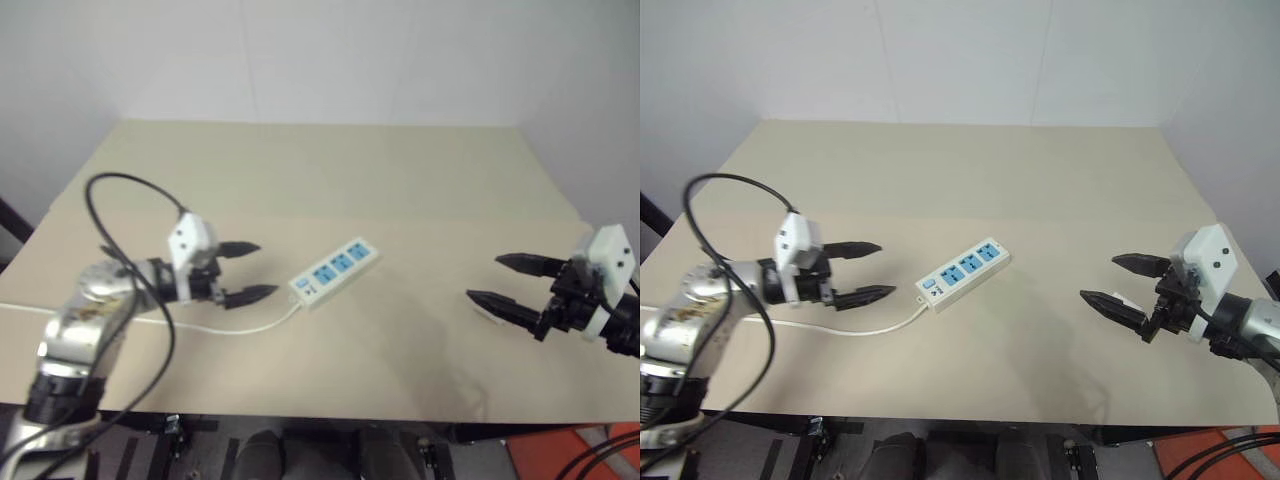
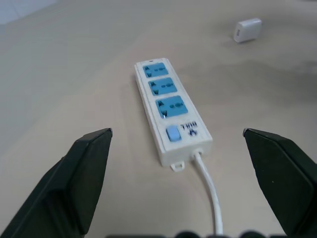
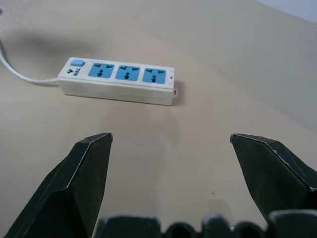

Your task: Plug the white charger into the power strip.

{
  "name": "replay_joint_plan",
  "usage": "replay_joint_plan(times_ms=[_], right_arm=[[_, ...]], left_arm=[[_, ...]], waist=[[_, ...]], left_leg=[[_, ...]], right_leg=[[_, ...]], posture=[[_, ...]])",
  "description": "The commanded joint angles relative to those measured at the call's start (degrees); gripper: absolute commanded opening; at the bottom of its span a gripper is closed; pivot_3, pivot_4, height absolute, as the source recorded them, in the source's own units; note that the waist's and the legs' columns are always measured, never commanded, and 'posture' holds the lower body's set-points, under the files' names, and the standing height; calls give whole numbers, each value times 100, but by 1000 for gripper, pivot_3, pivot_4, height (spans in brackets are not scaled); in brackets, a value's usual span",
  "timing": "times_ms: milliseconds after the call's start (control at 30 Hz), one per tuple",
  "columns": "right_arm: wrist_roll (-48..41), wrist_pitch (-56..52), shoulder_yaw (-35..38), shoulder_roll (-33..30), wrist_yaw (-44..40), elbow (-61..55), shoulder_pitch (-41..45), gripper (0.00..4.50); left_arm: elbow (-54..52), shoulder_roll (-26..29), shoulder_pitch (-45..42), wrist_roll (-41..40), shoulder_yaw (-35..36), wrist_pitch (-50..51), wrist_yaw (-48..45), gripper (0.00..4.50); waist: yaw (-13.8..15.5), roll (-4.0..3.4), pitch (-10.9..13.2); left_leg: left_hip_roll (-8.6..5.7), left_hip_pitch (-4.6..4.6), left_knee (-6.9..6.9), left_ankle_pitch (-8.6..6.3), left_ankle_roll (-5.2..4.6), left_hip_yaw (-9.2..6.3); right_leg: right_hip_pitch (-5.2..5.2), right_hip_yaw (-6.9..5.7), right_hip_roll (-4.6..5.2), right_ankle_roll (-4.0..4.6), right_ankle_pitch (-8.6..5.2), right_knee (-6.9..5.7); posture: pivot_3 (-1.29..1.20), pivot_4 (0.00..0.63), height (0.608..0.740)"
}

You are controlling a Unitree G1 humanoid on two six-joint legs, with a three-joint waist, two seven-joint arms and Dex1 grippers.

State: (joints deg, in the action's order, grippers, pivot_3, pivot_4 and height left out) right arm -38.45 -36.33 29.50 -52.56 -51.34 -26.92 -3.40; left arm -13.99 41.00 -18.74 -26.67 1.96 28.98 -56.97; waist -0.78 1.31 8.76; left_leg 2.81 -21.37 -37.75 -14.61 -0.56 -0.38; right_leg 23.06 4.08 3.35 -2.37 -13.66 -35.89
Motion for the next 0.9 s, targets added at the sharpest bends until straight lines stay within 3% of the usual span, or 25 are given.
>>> replay_joint_plan(times_ms=[33,333,900], right_arm=[[-76,39,85,77,156,-212,53,4500],[-272,-67,99,233,382,-349,102,4500],[-14,285,-398,443,328,-442,29,4500]], left_arm=[[-295,-461,221,327,-367,34,705,4487],[251,-1390,318,1412,-978,-610,1878,4487],[1696,-2081,34,1395,-1155,-1769,1179,4487]], waist=[[-2,0,0],[1,1,0],[-4,-2,-1]], left_leg=[[-1,2,0,0,0,0],[-3,12,-1,0,0,-2],[-5,7,-1,0,0,-2]], right_leg=[[-3,1,1,0,0,1],[-11,3,-1,1,2,-2],[-8,4,0,0,3,0]], posture=[[0,150,740],[0,150,740],[0,150,740]])
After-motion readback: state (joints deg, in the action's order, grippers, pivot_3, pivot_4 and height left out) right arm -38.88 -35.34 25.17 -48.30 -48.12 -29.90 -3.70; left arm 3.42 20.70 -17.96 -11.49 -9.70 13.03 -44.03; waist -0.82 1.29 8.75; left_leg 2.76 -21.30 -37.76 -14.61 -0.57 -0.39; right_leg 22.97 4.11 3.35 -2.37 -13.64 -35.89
